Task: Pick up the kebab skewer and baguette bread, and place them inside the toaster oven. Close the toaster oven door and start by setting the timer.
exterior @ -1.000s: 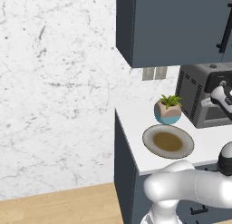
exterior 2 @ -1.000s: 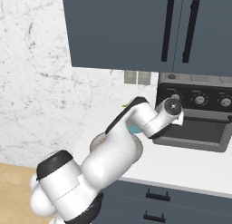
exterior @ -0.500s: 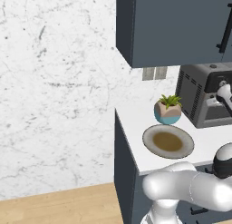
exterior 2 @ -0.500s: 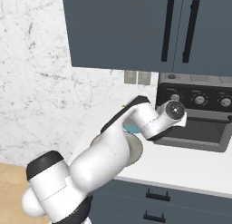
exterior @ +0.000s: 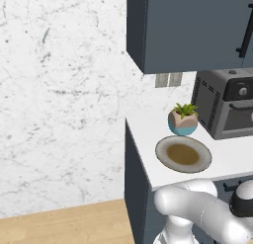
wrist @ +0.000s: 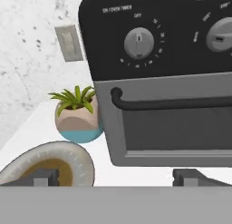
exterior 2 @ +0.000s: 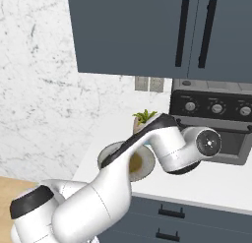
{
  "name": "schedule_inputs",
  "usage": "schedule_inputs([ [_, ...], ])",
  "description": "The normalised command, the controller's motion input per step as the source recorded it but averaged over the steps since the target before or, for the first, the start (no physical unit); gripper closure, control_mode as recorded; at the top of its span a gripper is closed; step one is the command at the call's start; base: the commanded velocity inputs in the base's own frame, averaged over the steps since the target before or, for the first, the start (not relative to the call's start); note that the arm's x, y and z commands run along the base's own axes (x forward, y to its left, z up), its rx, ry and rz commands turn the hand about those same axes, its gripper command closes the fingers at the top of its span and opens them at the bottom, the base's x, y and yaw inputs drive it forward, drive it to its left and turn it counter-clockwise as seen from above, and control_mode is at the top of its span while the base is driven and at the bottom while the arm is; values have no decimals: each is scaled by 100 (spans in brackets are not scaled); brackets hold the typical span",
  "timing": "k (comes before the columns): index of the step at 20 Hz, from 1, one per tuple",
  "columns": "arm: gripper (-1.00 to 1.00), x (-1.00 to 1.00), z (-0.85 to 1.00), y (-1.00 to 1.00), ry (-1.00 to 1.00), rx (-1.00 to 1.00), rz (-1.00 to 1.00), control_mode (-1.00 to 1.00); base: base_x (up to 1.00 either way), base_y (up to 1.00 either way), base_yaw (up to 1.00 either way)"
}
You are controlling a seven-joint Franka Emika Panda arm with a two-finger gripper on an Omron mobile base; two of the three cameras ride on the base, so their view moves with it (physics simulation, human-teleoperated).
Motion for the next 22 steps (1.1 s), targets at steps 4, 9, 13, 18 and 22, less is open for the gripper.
schedule_inputs([
  [4, -100, -12, 0, 6, -22, 0, 0, -100, 0, 0, 0],
  [9, -100, 5, 15, 0, -23, 0, 0, -100, 0, 0, 0],
  [13, -100, 1, 46, 0, -25, 0, 0, -100, 0, 0, 0],
  [18, -100, 0, 58, 0, -23, 0, 0, -100, 0, 0, 0],
  [22, -100, 4, 37, 18, -17, 0, 0, -100, 0, 0, 0],
])
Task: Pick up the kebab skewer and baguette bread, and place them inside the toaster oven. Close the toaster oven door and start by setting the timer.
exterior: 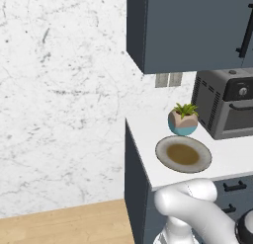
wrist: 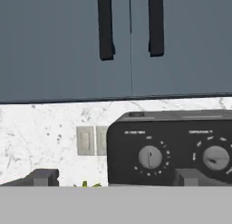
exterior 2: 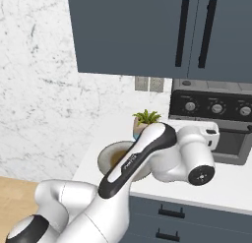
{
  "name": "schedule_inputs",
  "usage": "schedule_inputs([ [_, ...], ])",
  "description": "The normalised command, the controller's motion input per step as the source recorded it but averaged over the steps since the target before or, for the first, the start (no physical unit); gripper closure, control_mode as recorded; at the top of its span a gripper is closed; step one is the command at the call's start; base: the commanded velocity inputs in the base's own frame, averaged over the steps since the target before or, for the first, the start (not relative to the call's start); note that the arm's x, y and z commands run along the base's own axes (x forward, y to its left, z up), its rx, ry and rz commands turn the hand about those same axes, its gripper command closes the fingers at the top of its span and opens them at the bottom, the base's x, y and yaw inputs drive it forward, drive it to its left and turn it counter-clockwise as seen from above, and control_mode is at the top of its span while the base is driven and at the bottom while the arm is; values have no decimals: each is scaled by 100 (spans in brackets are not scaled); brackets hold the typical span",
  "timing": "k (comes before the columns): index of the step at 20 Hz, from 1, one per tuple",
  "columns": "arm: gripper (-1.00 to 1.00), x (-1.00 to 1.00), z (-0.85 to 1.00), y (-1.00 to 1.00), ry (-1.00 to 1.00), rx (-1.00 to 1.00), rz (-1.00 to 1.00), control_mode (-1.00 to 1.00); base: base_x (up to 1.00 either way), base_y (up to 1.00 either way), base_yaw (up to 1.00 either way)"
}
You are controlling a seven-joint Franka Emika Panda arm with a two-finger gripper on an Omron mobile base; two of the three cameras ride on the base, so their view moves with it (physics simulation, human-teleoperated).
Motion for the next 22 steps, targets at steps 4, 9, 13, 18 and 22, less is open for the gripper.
schedule_inputs([
  [4, -100, 20, 4, 12, -16, -1, 0, -100, 0, 0, 0],
  [9, -100, 18, 0, 6, -8, 0, 0, -100, 0, 0, 0],
  [13, -100, 34, 0, 0, -3, 0, 0, -100, 0, 0, 0],
  [18, -100, 34, 0, 0, 0, 0, 0, -100, 0, 0, 0],
  [22, -100, 23, -7, 0, 0, 0, 0, -100, 0, 0, 0],
])
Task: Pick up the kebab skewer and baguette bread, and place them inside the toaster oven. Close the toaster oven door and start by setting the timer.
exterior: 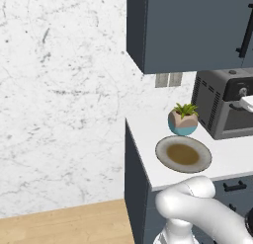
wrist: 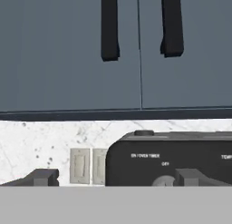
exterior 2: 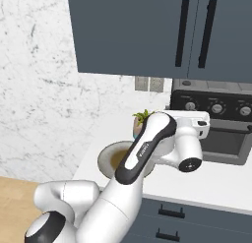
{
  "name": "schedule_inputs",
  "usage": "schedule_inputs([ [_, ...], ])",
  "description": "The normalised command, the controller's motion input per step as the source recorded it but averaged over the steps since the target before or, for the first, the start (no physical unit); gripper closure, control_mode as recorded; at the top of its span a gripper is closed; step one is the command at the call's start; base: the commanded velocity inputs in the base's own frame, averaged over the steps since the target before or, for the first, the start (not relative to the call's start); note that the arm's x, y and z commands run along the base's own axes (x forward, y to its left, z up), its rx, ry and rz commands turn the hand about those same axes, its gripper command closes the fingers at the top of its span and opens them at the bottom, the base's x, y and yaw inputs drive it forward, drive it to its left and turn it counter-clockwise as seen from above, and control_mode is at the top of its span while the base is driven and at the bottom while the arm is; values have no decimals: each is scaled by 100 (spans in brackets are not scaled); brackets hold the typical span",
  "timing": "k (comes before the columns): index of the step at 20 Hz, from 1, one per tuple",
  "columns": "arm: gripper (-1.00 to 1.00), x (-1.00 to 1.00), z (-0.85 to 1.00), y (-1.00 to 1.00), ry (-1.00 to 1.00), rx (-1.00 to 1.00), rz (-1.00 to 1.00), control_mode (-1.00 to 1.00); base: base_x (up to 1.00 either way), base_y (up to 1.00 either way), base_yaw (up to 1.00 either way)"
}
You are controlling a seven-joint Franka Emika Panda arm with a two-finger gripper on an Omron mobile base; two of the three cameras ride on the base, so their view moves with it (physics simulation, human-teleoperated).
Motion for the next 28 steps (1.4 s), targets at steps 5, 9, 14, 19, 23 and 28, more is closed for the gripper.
schedule_inputs([
  [5, -100, 21, -7, 0, -1, 0, 0, -100, 0, 0, 0],
  [9, -100, 24, -5, 0, 0, 0, 0, -100, 0, 0, 0],
  [14, -100, 19, -9, -6, 0, 0, 0, -100, 0, 0, 0],
  [19, -100, 5, -2, -18, 0, 0, 0, -100, 0, 0, 0],
  [23, -100, 0, -1, -18, -1, 0, 0, -100, 0, 0, 0],
  [28, -100, 0, -1, -8, -2, 0, 0, -100, 0, 0, 0],
])
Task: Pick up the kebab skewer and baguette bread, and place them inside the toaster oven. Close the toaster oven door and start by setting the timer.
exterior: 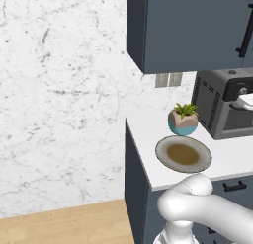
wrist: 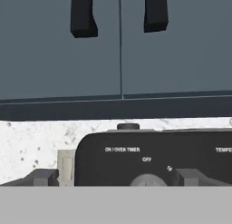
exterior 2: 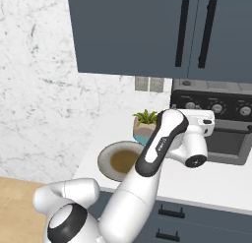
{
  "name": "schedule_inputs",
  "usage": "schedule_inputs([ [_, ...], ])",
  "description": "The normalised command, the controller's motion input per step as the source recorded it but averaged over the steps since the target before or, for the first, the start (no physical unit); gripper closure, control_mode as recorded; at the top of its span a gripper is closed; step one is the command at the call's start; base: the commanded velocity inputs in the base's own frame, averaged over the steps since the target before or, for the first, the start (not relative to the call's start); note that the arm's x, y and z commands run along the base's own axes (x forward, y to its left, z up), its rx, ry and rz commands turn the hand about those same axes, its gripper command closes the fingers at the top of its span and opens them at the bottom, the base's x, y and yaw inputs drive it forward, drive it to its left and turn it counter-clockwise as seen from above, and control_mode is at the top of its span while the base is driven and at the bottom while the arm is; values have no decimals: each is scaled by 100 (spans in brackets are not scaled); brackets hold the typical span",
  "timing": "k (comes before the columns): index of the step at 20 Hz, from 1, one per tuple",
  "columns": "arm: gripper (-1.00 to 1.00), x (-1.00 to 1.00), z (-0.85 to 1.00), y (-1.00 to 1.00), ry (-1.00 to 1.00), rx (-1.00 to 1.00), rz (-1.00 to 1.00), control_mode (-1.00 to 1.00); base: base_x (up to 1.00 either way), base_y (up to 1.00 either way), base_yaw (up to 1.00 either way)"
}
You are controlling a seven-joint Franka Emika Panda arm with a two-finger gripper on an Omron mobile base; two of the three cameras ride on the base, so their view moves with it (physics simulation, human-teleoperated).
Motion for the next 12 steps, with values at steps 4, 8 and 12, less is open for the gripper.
schedule_inputs([
  [4, -100, 4, -8, 6, 0, -1, 0, -100, 0, 0, 0],
  [8, -100, 4, -10, 13, 0, -3, 0, -100, 0, 0, 0],
  [12, -100, 19, -1, 0, 0, -3, 0, -100, 0, 0, 0],
])
